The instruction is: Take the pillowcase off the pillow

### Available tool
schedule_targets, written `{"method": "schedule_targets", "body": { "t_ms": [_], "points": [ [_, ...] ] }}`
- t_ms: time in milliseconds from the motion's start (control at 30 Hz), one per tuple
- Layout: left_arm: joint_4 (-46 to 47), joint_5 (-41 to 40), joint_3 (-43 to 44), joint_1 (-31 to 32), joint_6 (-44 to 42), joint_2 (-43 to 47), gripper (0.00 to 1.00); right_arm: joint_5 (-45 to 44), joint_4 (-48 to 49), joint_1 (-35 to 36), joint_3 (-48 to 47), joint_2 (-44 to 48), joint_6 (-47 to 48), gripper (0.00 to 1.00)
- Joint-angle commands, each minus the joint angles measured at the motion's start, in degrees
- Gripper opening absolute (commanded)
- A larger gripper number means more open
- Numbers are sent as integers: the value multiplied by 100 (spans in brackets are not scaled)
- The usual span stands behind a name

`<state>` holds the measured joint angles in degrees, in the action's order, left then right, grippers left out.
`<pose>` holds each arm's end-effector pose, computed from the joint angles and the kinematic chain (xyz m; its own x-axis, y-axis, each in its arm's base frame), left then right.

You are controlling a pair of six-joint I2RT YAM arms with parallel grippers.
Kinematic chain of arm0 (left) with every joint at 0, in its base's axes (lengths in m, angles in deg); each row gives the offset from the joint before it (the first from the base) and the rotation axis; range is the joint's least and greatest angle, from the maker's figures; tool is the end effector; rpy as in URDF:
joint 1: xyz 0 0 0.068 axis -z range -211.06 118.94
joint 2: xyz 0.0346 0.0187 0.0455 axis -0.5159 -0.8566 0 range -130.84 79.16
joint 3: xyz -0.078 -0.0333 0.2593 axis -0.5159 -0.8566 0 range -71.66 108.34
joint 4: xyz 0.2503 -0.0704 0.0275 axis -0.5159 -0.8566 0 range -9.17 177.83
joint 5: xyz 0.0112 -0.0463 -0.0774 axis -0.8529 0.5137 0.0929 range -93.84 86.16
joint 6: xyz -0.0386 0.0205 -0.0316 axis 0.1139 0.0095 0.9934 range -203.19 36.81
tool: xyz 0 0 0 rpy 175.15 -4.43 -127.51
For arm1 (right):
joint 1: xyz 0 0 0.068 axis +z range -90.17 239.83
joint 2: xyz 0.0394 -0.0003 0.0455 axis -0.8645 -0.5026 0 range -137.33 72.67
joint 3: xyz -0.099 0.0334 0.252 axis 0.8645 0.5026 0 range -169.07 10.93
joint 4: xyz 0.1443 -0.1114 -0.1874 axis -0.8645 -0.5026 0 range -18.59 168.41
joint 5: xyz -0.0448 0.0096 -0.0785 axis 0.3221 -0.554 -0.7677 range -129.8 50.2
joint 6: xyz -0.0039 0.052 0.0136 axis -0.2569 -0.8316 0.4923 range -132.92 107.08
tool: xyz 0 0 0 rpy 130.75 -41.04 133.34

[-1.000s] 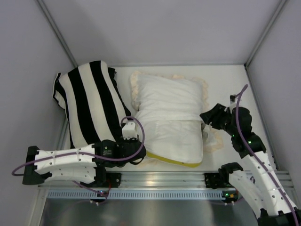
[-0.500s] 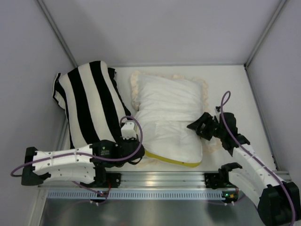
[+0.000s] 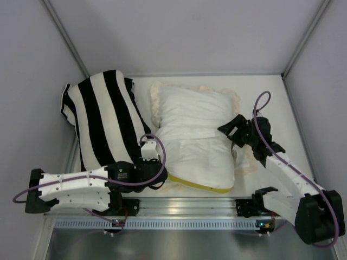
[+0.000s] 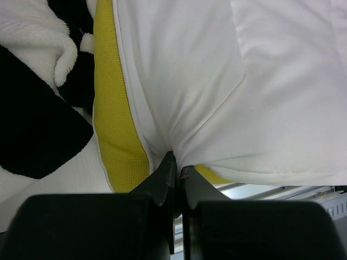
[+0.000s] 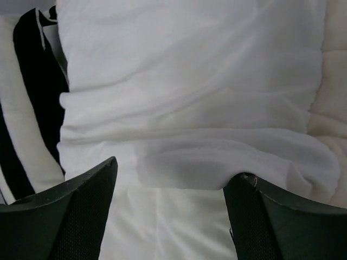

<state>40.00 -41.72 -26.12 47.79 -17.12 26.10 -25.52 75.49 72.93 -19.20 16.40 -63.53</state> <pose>0.0544 -0.1627 0.2680 -0.7106 -0.1251 -0.6924 0.1414 0.9386 -0.3147 0.2070 0.0572 0.2263 -0.6323 0.6218 -0.4621 0.0930 0.6531 0.7515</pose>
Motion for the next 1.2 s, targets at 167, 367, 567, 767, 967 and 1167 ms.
{"method": "schedule_targets", "body": {
  "t_ms": [167,367,567,767,967,1167],
  "points": [
    [345,-34,104,-19,-14,208,0,-655,897,61,-99,-1385,-36,68],
    [441,132,227,-19,-199,594,0,-883,1390,52,-230,-2001,-28,40],
    [477,335,298,-19,-339,1121,0,-1936,1224,-44,-783,-2520,-186,0],
    [450,335,175,-19,-287,2254,0,-2483,1153,-238,-1407,-2792,7,0],
    [450,335,26,-19,-278,3275,0,-2387,1162,-458,-2575,-3625,402,0],
    [477,475,60,-19,-304,3241,0,-1710,732,-475,-4140,-4470,666,0]
  ]
}}
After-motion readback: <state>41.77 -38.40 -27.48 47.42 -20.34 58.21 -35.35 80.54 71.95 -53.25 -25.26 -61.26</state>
